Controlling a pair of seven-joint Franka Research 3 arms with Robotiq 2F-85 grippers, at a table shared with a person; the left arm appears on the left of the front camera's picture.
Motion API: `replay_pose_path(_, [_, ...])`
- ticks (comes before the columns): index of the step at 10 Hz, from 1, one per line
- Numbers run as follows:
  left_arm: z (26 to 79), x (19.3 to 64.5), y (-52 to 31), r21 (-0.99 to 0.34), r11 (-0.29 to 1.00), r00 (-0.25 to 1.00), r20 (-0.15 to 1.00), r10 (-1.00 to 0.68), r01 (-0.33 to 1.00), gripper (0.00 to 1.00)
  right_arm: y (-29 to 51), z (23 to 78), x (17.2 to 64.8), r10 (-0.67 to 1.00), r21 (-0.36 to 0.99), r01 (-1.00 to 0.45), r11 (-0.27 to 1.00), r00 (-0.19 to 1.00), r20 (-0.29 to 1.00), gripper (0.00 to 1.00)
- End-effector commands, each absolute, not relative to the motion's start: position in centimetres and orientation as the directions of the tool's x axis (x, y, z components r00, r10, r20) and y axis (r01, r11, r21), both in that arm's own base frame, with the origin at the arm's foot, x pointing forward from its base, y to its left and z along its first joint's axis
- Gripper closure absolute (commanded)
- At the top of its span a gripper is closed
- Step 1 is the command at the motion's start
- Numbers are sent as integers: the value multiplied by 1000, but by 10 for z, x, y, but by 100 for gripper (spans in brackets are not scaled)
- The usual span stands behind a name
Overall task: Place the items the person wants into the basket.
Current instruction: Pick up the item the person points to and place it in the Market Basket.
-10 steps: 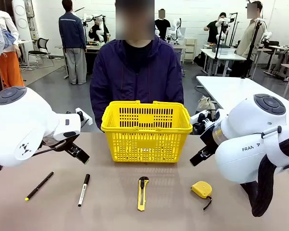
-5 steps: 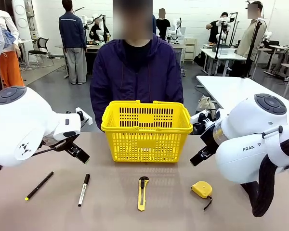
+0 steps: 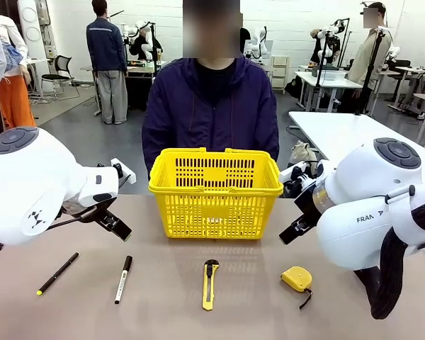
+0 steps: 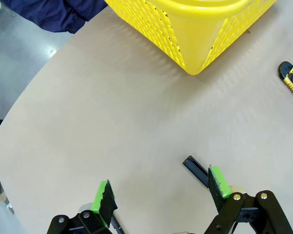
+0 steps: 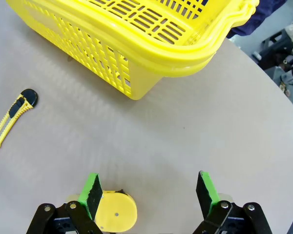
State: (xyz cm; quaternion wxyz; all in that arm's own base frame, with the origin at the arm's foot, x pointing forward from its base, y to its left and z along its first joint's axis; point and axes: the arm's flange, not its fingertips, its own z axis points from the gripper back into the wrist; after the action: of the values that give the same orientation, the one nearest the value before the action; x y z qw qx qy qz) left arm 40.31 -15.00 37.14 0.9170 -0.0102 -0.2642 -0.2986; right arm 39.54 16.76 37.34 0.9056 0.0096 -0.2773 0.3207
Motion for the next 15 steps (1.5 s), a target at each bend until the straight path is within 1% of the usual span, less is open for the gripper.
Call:
replay_pose_path(1, [371,403,-150,139,821,682,491,-542,553,0,167,373,395,575,-160,-586,794,641,509,0])
replay_pose_path(2, [371,403,-150,139,821,682,491,-542,553,0,168,373,395,576,-160,-586,794,640,508,0])
replay_pose_path(3, [371,403,-150,139,821,682,491,-542,553,0,167,394,379,586,-184,-579,794,650,485,0])
replay_pose_path(4, [400,397,-144,129,832,692,495,-526,540,0,162,420,367,587,-216,-562,799,646,489,0])
replay_pose_path(5, [434,389,-141,125,822,681,498,-537,556,0,154,449,355,581,-249,-537,806,637,507,0])
replay_pose_path(6, [459,372,-142,143,820,672,505,-542,554,0,146,477,338,585,-259,-537,803,628,513,0])
replay_pose_path(7, [490,368,-140,153,813,660,509,-552,562,0,141,510,325,583,-287,-515,808,622,523,0])
replay_pose_path(8, [510,367,-139,170,803,645,511,-567,571,0,140,535,317,583,-309,-500,809,620,525,0])
replay_pose_path(9, [536,350,-141,198,803,633,523,-571,562,0,138,552,308,589,-319,-499,806,617,522,0])
replay_pose_path(10, [555,344,-138,224,803,620,534,-575,553,0,138,569,305,581,-326,-485,812,619,529,0])
replay_pose_path(12, [566,334,-134,254,819,611,561,-558,514,0,138,572,304,583,-328,-484,811,623,522,0])
replay_pose_path(13, [567,340,-139,195,810,618,556,-556,553,0,131,579,296,583,-308,-504,807,599,548,0])
replay_pose_path(15, [567,340,-139,195,810,618,556,-556,553,0,131,579,296,583,-308,-504,807,599,548,0])
